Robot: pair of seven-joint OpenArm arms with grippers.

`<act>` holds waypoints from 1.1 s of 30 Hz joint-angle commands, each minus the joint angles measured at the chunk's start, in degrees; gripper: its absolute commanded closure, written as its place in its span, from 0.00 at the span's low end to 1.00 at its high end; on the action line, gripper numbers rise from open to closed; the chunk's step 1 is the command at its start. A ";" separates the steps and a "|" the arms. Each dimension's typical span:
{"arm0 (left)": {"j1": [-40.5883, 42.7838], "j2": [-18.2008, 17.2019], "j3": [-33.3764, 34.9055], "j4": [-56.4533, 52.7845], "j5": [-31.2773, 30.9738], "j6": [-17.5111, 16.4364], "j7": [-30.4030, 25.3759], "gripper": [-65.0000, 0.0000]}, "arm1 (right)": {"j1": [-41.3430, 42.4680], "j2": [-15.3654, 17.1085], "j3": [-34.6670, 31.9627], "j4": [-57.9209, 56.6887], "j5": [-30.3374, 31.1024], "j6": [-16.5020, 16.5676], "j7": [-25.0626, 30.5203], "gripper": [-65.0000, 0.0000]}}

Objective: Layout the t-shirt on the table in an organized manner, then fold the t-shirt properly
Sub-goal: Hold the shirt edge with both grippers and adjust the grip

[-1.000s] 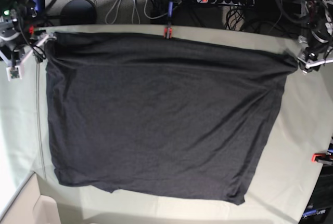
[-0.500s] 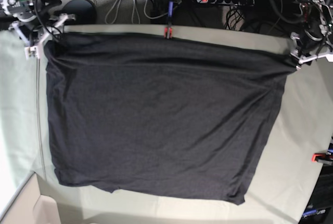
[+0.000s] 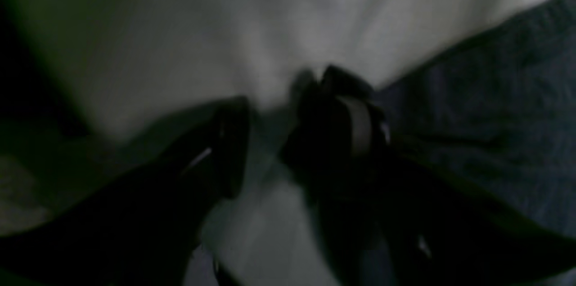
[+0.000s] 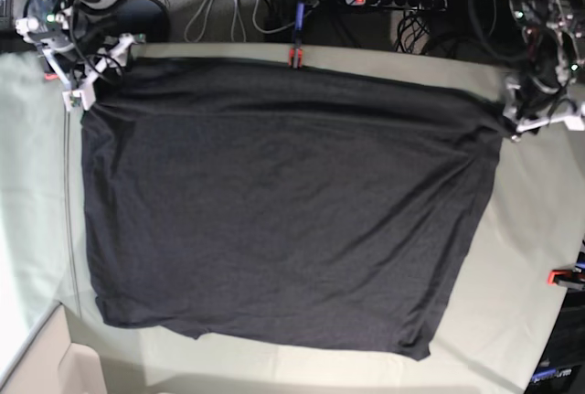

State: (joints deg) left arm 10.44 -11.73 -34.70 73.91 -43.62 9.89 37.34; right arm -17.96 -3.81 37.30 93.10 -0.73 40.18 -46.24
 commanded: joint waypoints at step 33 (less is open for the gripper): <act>7.98 -0.63 -0.25 18.97 -1.00 0.00 1.21 1.00 | -13.82 -1.86 3.98 22.81 0.60 -0.18 -0.22 1.00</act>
State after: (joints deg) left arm 18.61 -11.46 -34.28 91.72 -44.49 10.02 39.59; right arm -31.35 -6.33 40.97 115.02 -0.21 40.21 -47.31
